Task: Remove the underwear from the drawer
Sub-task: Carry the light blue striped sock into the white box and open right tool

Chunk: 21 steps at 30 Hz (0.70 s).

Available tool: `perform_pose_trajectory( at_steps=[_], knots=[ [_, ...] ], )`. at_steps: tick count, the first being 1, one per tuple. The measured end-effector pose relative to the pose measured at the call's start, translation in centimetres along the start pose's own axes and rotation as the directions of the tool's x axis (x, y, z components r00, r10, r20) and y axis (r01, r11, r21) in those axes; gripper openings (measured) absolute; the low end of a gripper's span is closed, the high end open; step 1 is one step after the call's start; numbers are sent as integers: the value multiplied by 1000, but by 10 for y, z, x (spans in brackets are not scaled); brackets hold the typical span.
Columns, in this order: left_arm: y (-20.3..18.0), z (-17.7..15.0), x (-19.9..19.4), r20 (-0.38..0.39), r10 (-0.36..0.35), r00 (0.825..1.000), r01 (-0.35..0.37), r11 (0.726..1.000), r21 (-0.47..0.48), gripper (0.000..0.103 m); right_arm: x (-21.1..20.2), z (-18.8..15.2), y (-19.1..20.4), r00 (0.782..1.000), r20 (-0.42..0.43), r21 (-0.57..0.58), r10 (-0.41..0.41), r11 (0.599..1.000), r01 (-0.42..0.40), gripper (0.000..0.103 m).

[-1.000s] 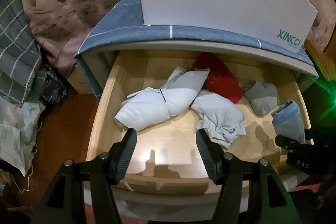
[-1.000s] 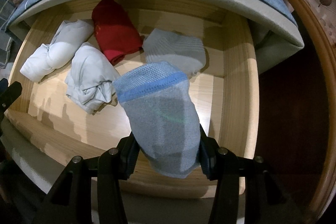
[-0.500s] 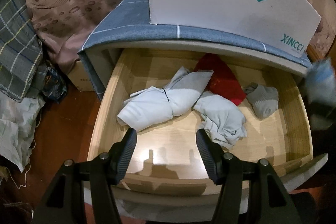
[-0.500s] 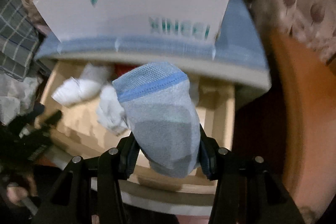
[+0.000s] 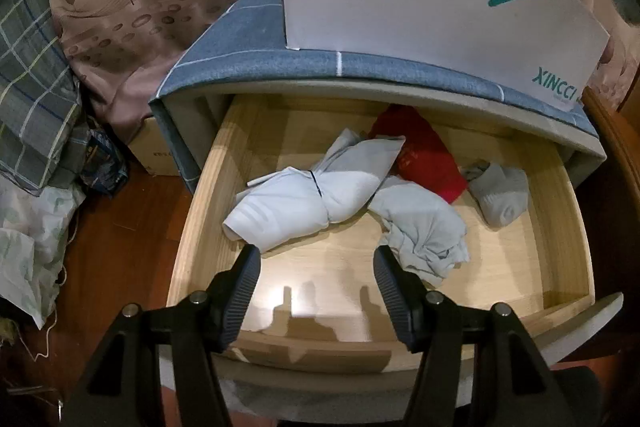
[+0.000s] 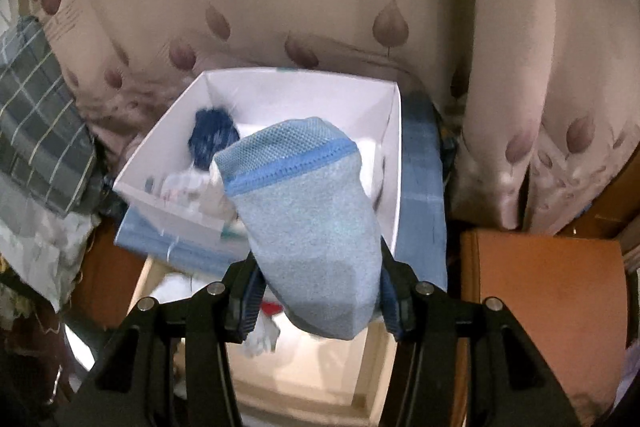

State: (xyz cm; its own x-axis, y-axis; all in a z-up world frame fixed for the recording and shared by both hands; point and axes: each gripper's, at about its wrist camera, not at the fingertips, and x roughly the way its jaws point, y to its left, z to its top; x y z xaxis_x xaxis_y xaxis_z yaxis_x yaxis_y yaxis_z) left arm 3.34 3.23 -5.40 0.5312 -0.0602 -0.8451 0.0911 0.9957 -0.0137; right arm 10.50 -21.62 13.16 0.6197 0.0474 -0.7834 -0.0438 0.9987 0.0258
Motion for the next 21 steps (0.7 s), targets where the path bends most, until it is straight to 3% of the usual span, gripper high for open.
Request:
perform_pose_trajectory(
  at_steps=[7, 16, 21],
  knots=[
    [1, 1, 0, 2, -15, 1000, 15, 1000, -8, 60, 59, 41, -8, 996, -88, 20, -31, 999, 33, 47],
    [3, 1, 0, 6, -38, 999, 38, 999, -35, 60, 125, 48, -20, 970, -229, 28, -82, 995, 91, 49],
    [5, 1, -1, 6, -45, 999, 45, 998, -44, 60, 117, 46, -15, 981, -187, 4, -45, 999, 47, 74]
  ],
)
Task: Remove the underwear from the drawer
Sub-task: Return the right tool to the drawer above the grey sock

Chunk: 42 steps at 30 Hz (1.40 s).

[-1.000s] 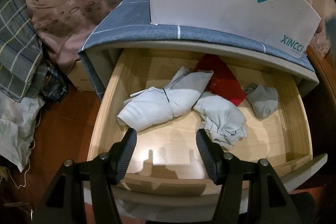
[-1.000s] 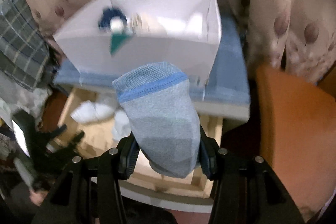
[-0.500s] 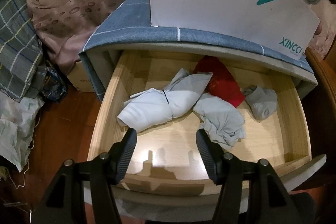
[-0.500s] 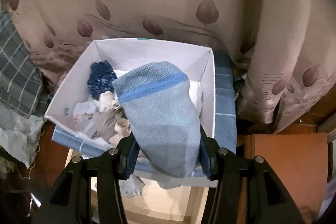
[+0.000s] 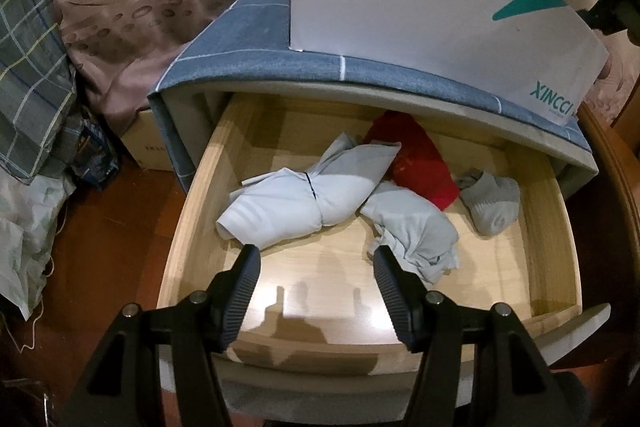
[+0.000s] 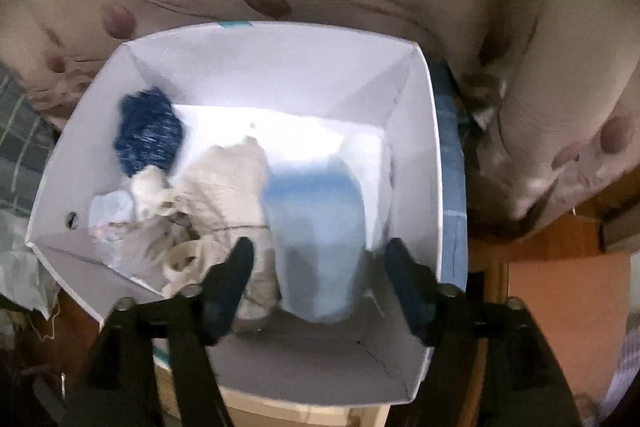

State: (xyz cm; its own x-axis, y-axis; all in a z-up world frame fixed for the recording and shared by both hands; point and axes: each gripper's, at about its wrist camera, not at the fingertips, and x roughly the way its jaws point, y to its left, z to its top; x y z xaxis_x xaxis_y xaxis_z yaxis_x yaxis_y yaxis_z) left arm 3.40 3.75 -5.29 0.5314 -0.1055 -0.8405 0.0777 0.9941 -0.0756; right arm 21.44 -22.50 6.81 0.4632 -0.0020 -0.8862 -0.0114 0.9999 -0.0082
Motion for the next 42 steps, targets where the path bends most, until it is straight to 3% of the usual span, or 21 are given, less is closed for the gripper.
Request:
perform_pose_trajectory(
  at_steps=[2, 5, 9, 12, 16, 21, 27, 31, 37, 42],
  knots=[
    [0, 0, 0, -2, 4, 1000, -4, 1000, 2, 60, -13, -4, 3, 1000, 29, -32, -5, 999, 6, 75],
    [1, 0, 0, -5, 7, 1000, -7, 1000, -5, 60, -38, -22, 8, 996, 65, -100, 58, 994, -52, 75],
    [7, -1, 0, -16, 13, 1000, -13, 999, -38, 60, -62, -69, 14, 986, 90, -222, 143, 968, -120, 75],
    [14, -1, 1, -32, 28, 999, -30, 996, -80, 60, -57, -114, 21, 984, 53, -307, 168, 941, -144, 75],
    [34, -2, 8, -88, 33, 996, -48, 983, -179, 60, -14, -159, 29, 993, -47, -379, 111, 917, -121, 72],
    [43, -3, 7, -93, 38, 995, -58, 974, -221, 60, 53, -179, 35, 990, -136, -431, 21, 899, -78, 66],
    [43, -3, 9, -102, 41, 994, -63, 974, -217, 60, 111, -191, 41, 984, -151, -526, -96, 851, 2, 64],
    [45, -3, 11, -110, 33, 993, -58, 972, -228, 60, 127, -199, 46, 984, -106, -577, -144, 815, 57, 63],
    [46, -3, 11, -112, 28, 993, -54, 970, -235, 60, 139, -202, 51, 982, -63, -617, -176, 781, 100, 63],
    [46, -3, 11, -113, 31, 993, -56, 972, -230, 60, 153, -204, 54, 977, -81, -644, -199, 758, 101, 63]
  ],
)
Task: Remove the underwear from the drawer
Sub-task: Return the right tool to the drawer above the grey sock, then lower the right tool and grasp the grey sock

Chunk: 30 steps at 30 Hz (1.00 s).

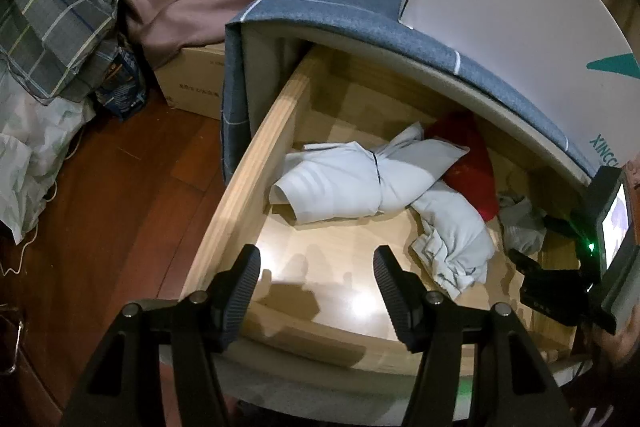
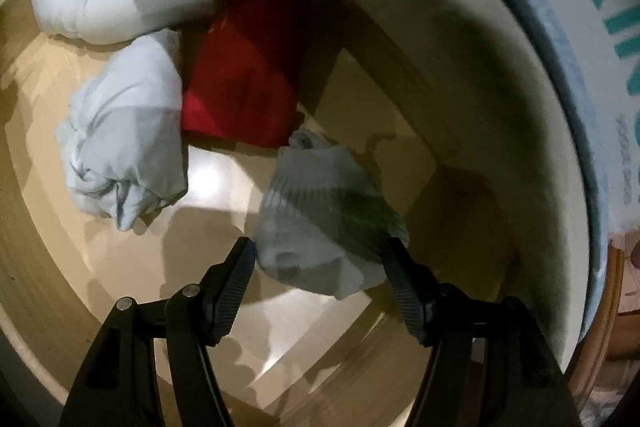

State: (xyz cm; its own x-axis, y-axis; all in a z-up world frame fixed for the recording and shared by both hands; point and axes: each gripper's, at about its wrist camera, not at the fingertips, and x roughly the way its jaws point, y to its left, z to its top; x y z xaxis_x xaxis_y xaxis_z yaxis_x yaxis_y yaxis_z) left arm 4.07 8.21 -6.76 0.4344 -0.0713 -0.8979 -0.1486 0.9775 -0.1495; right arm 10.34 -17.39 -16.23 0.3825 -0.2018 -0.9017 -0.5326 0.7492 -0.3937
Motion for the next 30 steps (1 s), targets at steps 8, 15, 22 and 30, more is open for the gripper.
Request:
perform_pose_trajectory(
  at_steps=[8, 15, 22, 30],
  knots=[
    [0, -1, 0, -2, 3, 1000, -3, 1000, 6, 60, 13, 8, 0, 999, -29, -9, 29, 1000, -30, 63],
    [-1, -2, 0, -2, 3, 1000, -3, 1000, 6, 60, 17, 13, -6, 994, -44, 17, 103, 995, -102, 63],
    [-1, -2, 0, -2, -1, 1000, 1, 1000, 12, 60, 14, 2, -8, 968, -107, 65, 228, 973, -222, 63],
    [-3, -1, 1, -2, -7, 1000, 7, 1000, 20, 60, 3, -20, 0, 890, -166, 197, 424, 899, -392, 63]
  ],
)
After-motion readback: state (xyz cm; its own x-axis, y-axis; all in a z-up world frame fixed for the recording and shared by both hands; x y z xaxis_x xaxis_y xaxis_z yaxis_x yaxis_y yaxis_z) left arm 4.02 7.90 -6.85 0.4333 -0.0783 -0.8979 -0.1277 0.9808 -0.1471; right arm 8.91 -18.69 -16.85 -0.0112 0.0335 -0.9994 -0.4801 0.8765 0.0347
